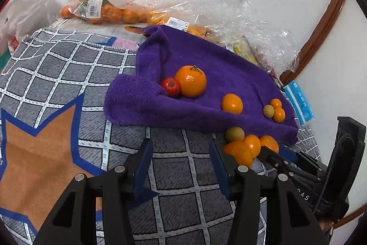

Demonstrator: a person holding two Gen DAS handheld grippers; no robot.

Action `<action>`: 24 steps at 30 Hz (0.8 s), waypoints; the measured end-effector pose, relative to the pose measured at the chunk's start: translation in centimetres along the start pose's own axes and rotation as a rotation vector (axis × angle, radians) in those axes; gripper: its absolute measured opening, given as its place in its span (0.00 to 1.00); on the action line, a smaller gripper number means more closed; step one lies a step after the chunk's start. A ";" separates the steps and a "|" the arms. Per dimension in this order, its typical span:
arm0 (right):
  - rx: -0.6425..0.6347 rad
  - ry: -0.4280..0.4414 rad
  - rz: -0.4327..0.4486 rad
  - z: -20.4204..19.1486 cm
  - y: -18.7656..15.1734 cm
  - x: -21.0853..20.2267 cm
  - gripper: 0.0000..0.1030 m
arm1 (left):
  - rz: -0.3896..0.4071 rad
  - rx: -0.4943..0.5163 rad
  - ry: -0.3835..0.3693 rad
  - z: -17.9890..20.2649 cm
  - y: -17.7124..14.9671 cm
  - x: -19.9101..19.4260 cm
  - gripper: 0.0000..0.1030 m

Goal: Organize fruits
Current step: 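Reach the right tool to a large tangerine on the bed and close on it, then grasp an orange on the bed with the left tool while the right tool lifts the tangerine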

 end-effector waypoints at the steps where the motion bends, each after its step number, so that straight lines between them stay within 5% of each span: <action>1: -0.002 0.003 0.001 0.0 -0.1 -0.1 0.41 | 0.001 0.006 0.000 0.1 -0.1 0.0 0.47; 12: -0.017 -0.044 0.040 2.6 -1.7 -2.7 0.41 | -0.074 0.145 -0.121 3.5 -1.3 0.9 0.51; 18: 0.008 -0.084 0.043 5.3 -3.1 -4.0 0.41 | -0.109 0.166 -0.095 5.1 -2.0 1.0 0.51; 24: 0.026 -0.084 0.035 6.2 -3.9 -3.9 0.41 | -0.114 0.256 0.029 7.2 -1.8 2.2 0.51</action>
Point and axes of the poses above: each gripper's, at about its wrist camera, not at the fingertips, and x roughly the way its jaws point, z to its right, y to its top, the point moved 5 cm from there along x, roughly the way its jaws point, and after that the axes turned 11 degrees about -y, right-handed, at the moved point
